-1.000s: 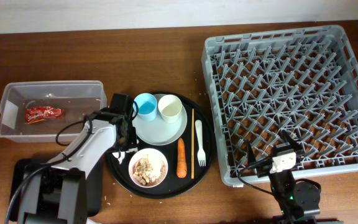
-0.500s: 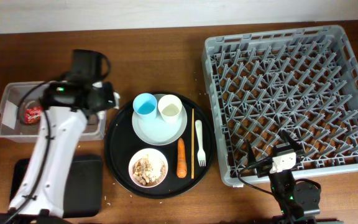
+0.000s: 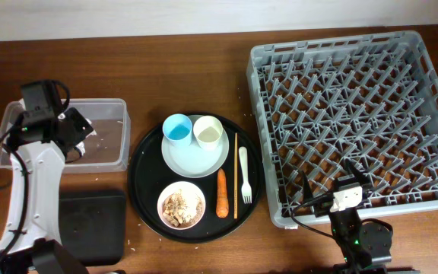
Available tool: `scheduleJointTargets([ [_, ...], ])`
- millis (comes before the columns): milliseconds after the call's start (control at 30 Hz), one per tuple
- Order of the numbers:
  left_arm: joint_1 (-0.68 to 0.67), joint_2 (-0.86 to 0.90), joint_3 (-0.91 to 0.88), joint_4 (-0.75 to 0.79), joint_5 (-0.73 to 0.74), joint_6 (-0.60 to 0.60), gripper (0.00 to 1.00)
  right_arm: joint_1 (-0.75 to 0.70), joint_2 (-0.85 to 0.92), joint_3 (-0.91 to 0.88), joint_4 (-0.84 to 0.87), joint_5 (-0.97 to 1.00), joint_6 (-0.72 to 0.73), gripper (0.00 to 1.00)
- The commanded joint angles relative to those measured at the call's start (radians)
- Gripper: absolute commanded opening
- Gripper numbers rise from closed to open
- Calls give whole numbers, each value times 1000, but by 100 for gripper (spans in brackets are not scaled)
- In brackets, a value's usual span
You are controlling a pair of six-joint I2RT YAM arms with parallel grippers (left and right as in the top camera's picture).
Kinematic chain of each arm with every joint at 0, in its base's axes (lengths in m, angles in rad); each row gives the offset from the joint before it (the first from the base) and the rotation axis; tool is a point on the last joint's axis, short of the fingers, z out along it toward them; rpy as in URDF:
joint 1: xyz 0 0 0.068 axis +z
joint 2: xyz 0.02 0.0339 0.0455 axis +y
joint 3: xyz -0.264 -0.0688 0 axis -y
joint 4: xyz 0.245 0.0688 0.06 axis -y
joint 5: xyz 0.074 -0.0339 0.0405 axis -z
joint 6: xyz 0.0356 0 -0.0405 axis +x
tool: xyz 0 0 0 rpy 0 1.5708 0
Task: Sort waste into correct bins and load items into the dishwasher rack
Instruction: 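Drop the tissue into the clear bin with the left gripper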
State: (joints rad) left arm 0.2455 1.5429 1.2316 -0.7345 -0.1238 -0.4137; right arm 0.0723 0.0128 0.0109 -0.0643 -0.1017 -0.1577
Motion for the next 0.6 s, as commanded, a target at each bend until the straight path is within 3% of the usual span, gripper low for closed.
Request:
scheduleJointTargets([
  [0, 6, -4, -73, 60, 11, -13, 13, -6, -6, -5, -4, 2, 5, 99],
  [33, 6, -4, -93, 84, 11, -13, 28, -6, -6, -5, -4, 2, 5, 99],
  [100, 6, -4, -100, 99, 11, -13, 38, -6, -6, -5, -4, 2, 5, 98],
  [167, 6, -4, -100, 108, 12, -13, 59, -6, -6, -5, -4, 2, 5, 99],
  [367, 5, -119, -91, 45, 185, 5, 62, -6, -6, -5, -4, 2, 5, 99],
  [567, -55, -443, -91, -212, 240, 19, 63, -6, -6, -5, -4, 2, 5, 99],
])
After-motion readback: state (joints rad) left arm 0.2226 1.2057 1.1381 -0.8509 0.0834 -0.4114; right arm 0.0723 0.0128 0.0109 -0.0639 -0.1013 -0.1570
